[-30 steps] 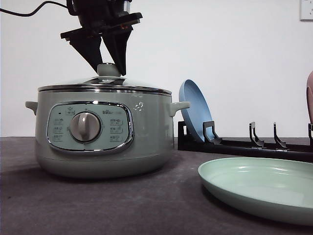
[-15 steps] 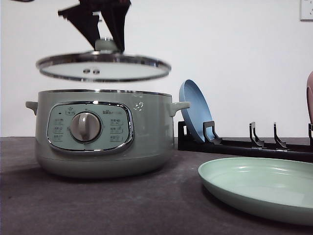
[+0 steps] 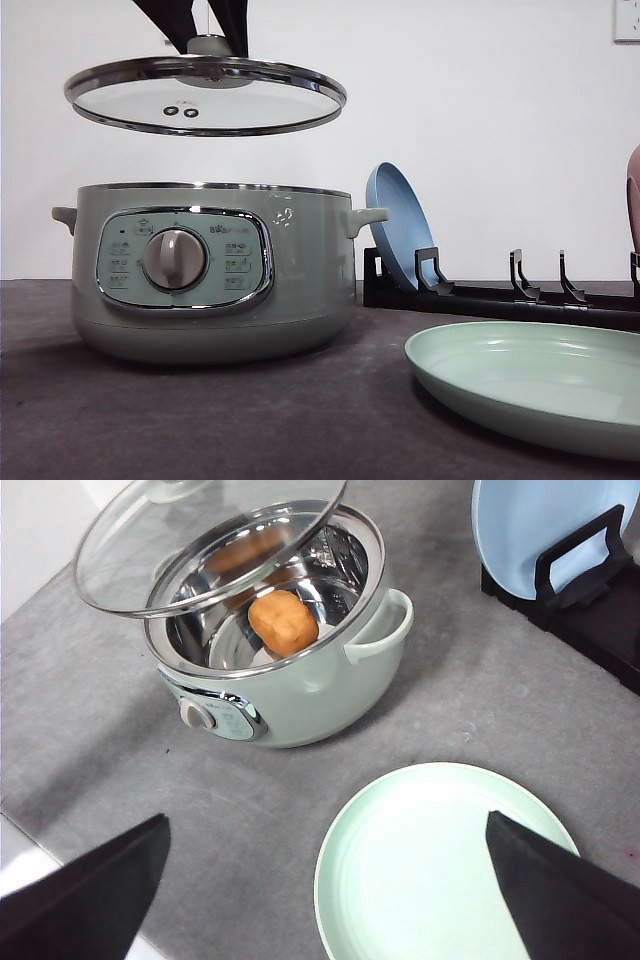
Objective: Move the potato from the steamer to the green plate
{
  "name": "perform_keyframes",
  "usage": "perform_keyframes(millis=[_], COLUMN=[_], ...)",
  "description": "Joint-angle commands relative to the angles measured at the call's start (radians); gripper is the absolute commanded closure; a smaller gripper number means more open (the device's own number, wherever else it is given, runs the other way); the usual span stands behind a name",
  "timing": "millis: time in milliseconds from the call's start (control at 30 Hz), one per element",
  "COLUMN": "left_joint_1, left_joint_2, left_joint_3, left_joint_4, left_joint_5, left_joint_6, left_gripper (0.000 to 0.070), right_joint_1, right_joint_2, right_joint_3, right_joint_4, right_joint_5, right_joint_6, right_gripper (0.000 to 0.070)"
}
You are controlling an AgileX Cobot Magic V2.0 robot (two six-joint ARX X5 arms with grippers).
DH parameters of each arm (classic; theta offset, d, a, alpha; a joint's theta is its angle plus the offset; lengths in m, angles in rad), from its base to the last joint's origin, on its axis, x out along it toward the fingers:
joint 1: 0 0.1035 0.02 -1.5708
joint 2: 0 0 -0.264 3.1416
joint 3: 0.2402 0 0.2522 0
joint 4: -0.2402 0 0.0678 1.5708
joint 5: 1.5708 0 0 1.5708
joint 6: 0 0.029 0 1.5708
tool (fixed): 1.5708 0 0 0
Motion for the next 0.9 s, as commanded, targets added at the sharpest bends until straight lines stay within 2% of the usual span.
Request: perform_keyframes(millis=[0, 267, 867], left_joint_1=[0.014, 0.111, 0.435], left_joint_2=[-0.005, -0.008, -0.008], left_joint_3=[0.047, 0.047, 0.047], left_joint_4=[0.022, 0.013, 0.011], left_joint_5=[-0.004, -0.004, -0.004], left_joint_6=[0.013, 0.019, 0.019], left_gripper=[0.0700, 0.0700, 0.0700], right_joint_1=[0.005, 0.005, 0.005], right_joint_2=[0.005, 0.005, 0.005], right_joint_3=[0.017, 0.017, 0.017], right_joint_4=[-0.001, -0.033, -0.049], right_joint_5=[0.004, 0.005, 0.031], right_joint_6=[0.003, 0.003, 0.003], right_gripper=[0.0059, 0.0059, 0.0059])
